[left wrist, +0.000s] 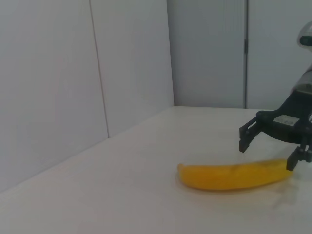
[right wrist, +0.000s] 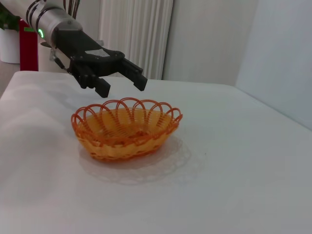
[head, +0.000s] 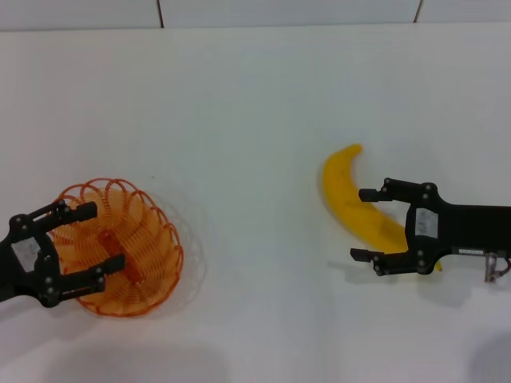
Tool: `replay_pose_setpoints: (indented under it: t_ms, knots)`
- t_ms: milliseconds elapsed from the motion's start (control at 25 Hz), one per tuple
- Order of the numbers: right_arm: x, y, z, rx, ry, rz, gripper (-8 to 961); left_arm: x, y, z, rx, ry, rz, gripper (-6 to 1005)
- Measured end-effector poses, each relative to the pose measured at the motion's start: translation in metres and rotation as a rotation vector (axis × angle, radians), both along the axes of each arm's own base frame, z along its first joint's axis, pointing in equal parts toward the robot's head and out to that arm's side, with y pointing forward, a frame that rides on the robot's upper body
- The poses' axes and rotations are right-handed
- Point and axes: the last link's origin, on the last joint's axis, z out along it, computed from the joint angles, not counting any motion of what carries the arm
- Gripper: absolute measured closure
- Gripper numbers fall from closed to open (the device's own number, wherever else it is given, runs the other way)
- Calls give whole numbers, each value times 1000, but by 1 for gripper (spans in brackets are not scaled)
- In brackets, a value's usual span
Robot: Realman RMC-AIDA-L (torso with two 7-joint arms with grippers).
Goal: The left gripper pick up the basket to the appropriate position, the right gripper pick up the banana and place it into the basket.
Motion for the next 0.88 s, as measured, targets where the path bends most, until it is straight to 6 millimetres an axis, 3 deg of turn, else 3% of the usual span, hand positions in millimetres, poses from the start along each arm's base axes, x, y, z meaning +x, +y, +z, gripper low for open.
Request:
replay_pose_setpoints:
  t_ms: [520, 680, 880]
  knots:
    - [-5, 4, -2, -3, 2, 15, 73, 3, 6, 2, 8, -11, 0, 154]
    - [-5, 4, -2, -4, 4, 15, 73, 9, 23, 24, 57, -76, 86, 155]
    - [-8, 6, -2, -3, 6, 24, 74, 30, 64, 73, -19, -39, 278, 156]
